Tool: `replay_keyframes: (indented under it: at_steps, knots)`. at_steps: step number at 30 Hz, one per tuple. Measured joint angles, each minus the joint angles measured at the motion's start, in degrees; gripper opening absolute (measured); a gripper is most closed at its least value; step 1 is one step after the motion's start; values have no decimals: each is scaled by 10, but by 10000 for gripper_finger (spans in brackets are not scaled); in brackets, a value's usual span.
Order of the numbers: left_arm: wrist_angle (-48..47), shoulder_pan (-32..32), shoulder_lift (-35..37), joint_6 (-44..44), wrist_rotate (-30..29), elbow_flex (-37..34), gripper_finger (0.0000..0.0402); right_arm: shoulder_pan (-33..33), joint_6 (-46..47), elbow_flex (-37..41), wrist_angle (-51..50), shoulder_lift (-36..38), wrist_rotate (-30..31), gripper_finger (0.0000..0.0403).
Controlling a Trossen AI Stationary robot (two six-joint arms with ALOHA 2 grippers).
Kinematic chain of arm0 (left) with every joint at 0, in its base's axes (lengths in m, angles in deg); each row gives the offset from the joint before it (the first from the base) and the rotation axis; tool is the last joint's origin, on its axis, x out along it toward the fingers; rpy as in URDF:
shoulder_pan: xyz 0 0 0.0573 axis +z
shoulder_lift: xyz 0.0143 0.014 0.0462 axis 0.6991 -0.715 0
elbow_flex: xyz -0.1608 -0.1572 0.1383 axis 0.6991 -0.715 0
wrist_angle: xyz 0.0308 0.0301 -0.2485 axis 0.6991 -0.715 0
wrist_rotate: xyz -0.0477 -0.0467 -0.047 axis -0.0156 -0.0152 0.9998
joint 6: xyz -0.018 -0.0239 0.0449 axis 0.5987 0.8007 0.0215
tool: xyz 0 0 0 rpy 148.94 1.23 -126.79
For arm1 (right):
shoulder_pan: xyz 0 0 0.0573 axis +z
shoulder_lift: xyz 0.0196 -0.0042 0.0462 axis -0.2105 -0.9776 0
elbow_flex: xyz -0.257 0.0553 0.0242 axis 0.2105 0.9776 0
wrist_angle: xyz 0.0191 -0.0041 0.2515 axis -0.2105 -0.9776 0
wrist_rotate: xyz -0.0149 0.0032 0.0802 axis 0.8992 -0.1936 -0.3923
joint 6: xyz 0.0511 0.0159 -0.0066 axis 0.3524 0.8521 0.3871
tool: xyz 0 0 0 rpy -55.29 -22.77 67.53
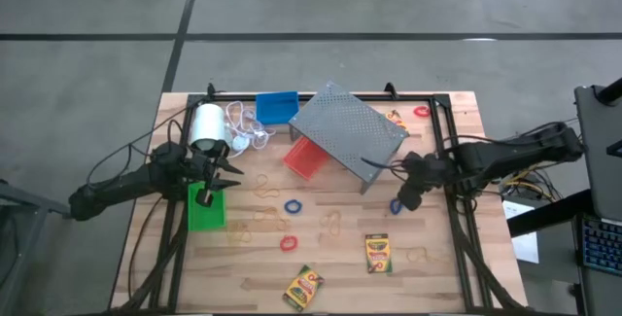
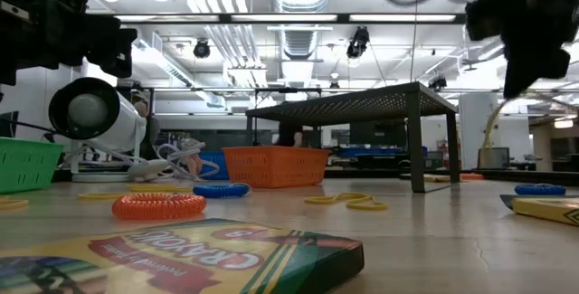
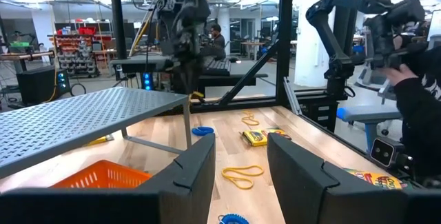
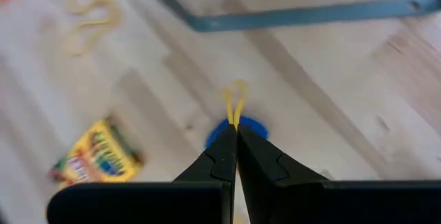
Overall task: Pick & Place Office Desk Supplies
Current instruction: Put the yellow rubber band into the orange bin
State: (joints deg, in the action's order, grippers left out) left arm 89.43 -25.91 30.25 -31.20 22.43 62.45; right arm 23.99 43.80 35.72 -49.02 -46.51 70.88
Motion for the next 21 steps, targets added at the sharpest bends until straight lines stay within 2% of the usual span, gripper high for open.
replay_keyframes:
  at_steps: [4,9,12,16,21]
  knots:
    - [0,0,0,0,0,0,134,33,-19,-8,19,8,0,8]
    - [0,0,0,0,0,0,134,56,-96,-8,111,6,-9,8]
    - [0,0,0,0,0,0,134,55,-135,-7,151,6,-2,8]
    - [0,0,0,0,0,0,134,52,-166,-6,200,5,36,8]
    - [0,0,0,0,0,0,134,53,-279,-6,317,-15,31,8]
